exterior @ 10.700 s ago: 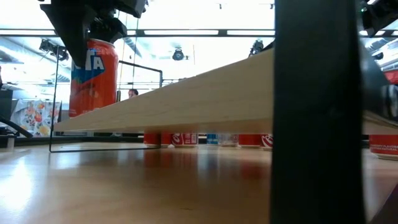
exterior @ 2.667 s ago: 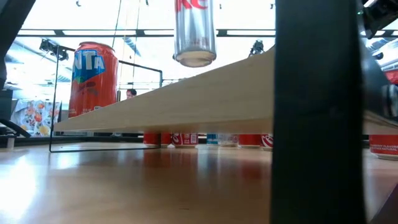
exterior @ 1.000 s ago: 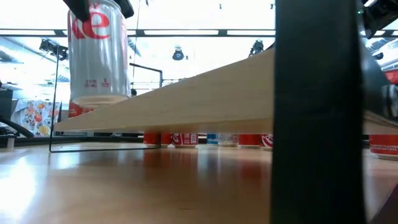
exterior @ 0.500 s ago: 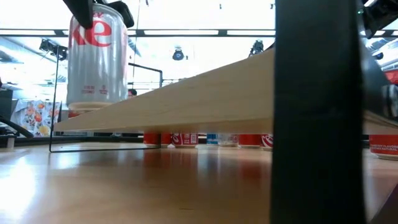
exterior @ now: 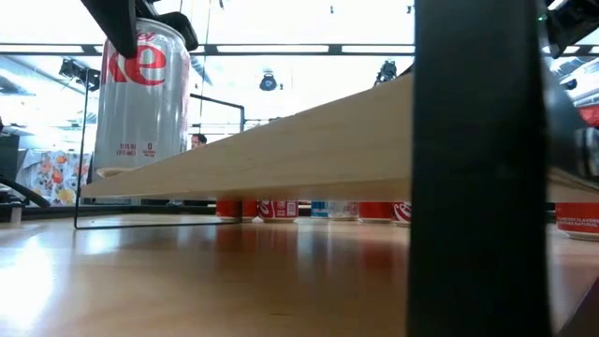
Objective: Place canned beverage on shelf
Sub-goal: Put the left silver soda can on the shelf, then put the top left red soda can on the shelf
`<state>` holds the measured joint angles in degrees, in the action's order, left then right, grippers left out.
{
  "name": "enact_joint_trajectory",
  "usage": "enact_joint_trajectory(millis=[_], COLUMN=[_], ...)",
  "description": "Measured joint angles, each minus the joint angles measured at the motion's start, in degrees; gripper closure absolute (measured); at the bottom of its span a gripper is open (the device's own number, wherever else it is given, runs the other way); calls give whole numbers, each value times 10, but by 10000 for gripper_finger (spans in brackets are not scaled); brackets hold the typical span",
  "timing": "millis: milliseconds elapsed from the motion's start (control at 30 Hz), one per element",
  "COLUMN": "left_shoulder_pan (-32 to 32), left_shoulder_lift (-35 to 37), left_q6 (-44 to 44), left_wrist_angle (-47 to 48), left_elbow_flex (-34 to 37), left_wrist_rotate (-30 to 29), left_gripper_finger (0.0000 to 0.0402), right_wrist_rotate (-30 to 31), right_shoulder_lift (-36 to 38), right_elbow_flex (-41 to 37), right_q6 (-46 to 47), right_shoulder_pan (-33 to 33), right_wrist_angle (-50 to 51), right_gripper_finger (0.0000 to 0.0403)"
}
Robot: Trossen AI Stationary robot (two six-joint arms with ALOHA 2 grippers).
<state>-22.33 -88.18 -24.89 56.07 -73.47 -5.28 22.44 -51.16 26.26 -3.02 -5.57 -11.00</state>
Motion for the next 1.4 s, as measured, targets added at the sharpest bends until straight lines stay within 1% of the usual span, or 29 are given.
enact_joint_trajectory(millis=[567,700,800,1133,1233,1400], left_shoulder_pan=[0,4,4,4,4,4], left_shoulder_lift=[4,4,5,5,5,5], left_q6=[9,10,17,18,24,36], left_wrist_angle=[5,22,27,54,65,62], left_elbow_flex=[0,-18,-29,-61,-79,-108], left_wrist_rotate=[-11,-14,-30,-34,-50,-100], left_gripper_finger=[42,42,42,42,42,42], right_wrist_rotate=[0,0,0,0,0,0], right_shoulder_lift=[0,0,0,0,0,0], right_elbow_flex=[0,0,0,0,0,0], right_q6=[0,0,0,0,0,0], right_shoulder_pan=[0,0,0,0,0,0], right_wrist_angle=[0,0,0,1,1,0], right_gripper_finger=[76,76,76,76,76,76])
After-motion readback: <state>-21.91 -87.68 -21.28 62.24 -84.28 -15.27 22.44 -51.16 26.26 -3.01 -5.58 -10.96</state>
